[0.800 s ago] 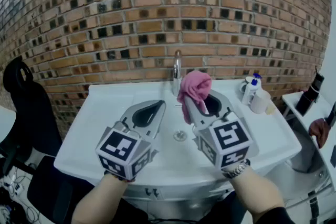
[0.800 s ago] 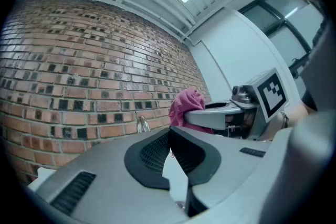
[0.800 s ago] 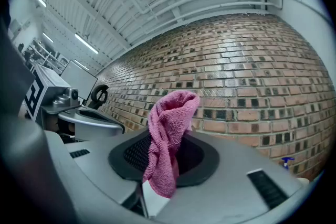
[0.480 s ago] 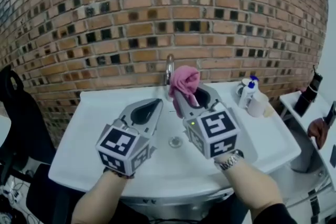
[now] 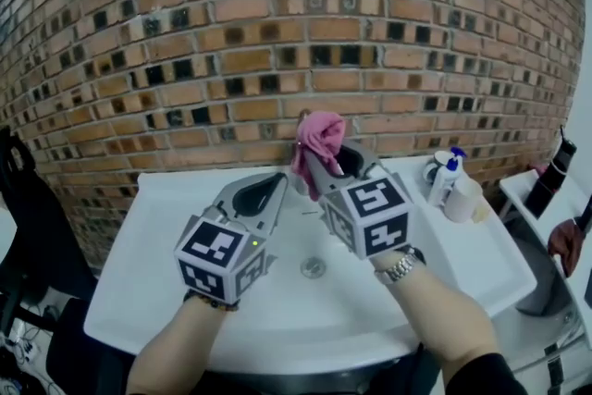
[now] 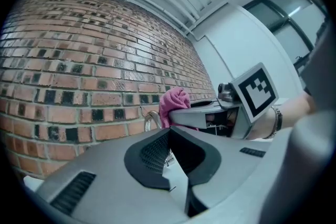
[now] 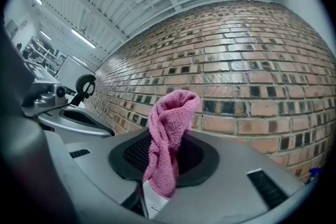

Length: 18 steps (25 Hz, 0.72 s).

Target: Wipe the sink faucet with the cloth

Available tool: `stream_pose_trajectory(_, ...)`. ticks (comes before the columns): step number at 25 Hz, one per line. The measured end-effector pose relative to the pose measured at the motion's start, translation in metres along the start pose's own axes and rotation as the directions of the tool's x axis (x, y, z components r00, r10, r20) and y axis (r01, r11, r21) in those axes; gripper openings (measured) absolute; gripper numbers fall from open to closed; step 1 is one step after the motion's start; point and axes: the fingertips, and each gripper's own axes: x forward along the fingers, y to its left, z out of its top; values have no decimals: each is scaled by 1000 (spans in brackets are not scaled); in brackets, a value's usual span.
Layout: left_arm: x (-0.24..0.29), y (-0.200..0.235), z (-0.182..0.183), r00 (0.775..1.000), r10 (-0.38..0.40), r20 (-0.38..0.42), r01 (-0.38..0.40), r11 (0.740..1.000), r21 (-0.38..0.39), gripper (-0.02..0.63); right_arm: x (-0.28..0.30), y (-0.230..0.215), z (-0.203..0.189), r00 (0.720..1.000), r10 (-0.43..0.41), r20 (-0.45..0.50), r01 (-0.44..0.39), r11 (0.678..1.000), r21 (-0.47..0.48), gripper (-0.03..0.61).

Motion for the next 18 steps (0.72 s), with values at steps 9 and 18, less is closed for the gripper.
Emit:
stream_pose_trajectory(9,20,21,-12,1000,8,-18,-8,1000,-22,3,28,-20,14,999,13,51,-14,1000,6,106)
stream_pose_trajectory(18,28,29,-28,999,5,-34,-7,999,-49,3,52,-48,20,997,2,80,-8,997,71,101)
